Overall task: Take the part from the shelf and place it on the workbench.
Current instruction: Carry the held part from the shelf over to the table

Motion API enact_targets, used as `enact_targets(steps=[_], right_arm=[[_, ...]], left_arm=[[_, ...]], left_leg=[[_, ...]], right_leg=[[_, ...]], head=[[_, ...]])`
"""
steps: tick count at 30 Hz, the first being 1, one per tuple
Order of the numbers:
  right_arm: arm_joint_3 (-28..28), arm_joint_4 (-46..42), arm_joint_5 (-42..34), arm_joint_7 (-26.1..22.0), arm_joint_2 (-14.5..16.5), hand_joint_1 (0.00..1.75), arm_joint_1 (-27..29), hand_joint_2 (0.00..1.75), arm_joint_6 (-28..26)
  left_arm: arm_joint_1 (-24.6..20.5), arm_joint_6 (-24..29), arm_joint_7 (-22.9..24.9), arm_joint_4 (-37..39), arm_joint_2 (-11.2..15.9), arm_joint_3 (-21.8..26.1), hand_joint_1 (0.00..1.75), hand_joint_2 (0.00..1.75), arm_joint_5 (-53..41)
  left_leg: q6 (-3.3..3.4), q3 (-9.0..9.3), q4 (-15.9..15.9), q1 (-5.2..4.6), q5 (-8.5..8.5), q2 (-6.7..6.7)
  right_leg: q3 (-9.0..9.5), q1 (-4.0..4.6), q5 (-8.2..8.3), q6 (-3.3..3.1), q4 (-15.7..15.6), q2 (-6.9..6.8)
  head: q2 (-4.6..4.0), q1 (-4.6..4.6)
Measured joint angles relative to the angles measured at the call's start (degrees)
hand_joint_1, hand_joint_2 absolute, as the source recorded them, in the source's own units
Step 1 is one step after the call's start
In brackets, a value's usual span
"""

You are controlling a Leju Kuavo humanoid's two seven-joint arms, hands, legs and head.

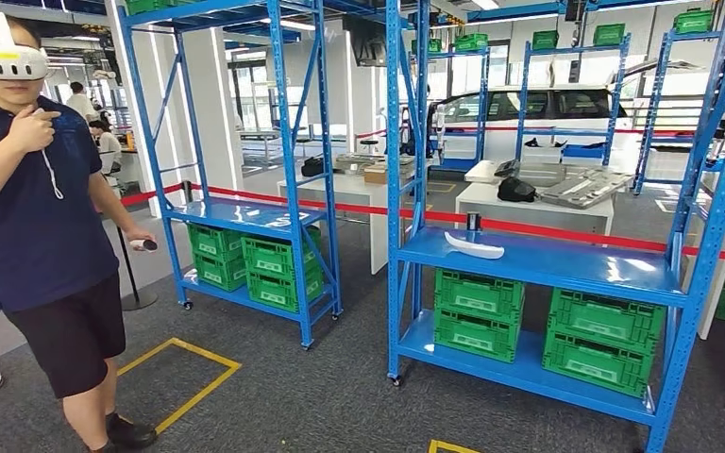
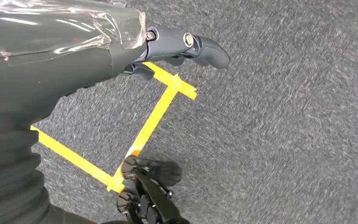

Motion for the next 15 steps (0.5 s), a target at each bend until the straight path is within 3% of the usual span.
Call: enact_targets(steps=[1,2,3,5,7,11,13,15], right_arm=[[0.04,0.00,-0.13,0.19,0.01,1.68,0.07,1.75,0.03],[0.10,-0.01,-0.14,0.37,0.01,1.68,0.14,1.75,0.03],[0.16,-0.01,-0.09,0.50,0.02,1.68,0.21,1.75,0.01],[0.22,-0.07,-0.03,0.66,0.00,1.68,0.28,1.75,-0.03],[0.23,-0.16,0.01,0.75,-0.02,1.68,0.23,1.75,-0.10],[0.42,-0.61,0.32,1.72,0.11,1.68,0.18,1.75,-0.47],[0.45,-0.97,0.38,2.25,0.13,1.68,0.16,1.75,-0.69],[0.48,-1.05,0.41,2.46,0.13,1.68,0.21,1.75,-0.81]], left_arm=[[-0.14,-0.01,-0.24,0.15,-0.01,0.00,0.00,1.75,-0.19],[-0.21,-0.07,-0.51,0.30,-0.02,-0.01,0.00,1.75,-0.43],[-0.25,-0.14,-0.78,0.44,-0.03,0.00,0.00,1.75,-0.67],[-0.28,-0.23,-1.26,0.61,-0.02,0.08,0.00,1.75,-1.02],[-0.48,-0.44,-1.85,0.74,0.03,0.31,0.00,1.75,-1.56],[-0.95,-1.03,-3.34,1.05,-0.01,1.55,0.00,1.75,-3.37],[-1.34,-1.21,-3.75,1.24,-0.10,1.98,0.00,1.75,-3.81],[-1.74,-1.27,-3.90,1.57,-0.12,2.22,0.00,1.75,-3.98]], left_leg=[[-0.08,-1.57,3.43,0.10,-1.17,0.44],[-0.07,-2.15,4.83,0.16,-1.25,0.58],[0.03,-1.57,3.87,0.17,-0.31,0.62],[0.72,2.75,-4.23,-0.02,3.28,0.78],[1.57,6.37,-11.19,-0.44,5.26,1.27],[2.27,7.53,-13.47,-0.73,5.77,1.27],[2.73,8.24,-14.61,-0.36,6.52,1.01],[2.94,8.21,-14.93,-0.19,6.81,0.68]], right_leg=[[-0.05,0.12,0.00,-0.07,0.01,-0.42],[-0.06,0.22,0.00,-0.11,0.01,-0.76],[-0.03,0.31,-0.01,-0.11,0.01,-1.00],[0.09,0.54,-0.02,-0.12,-0.01,-1.23],[0.04,0.88,-0.02,-0.04,-0.04,-1.37],[-0.11,1.01,-0.16,0.77,-0.08,-1.62],[-1.51,1.05,-1.87,0.80,2.94,-0.99],[-5.25,0.79,-5.11,0.54,10.64,-0.15]], head=[[0.00,-0.02],[0.00,-0.02],[-0.01,-0.03],[-0.01,-0.05],[-0.01,-0.05],[0.00,-0.05],[0.01,0.02],[0.00,0.19]])
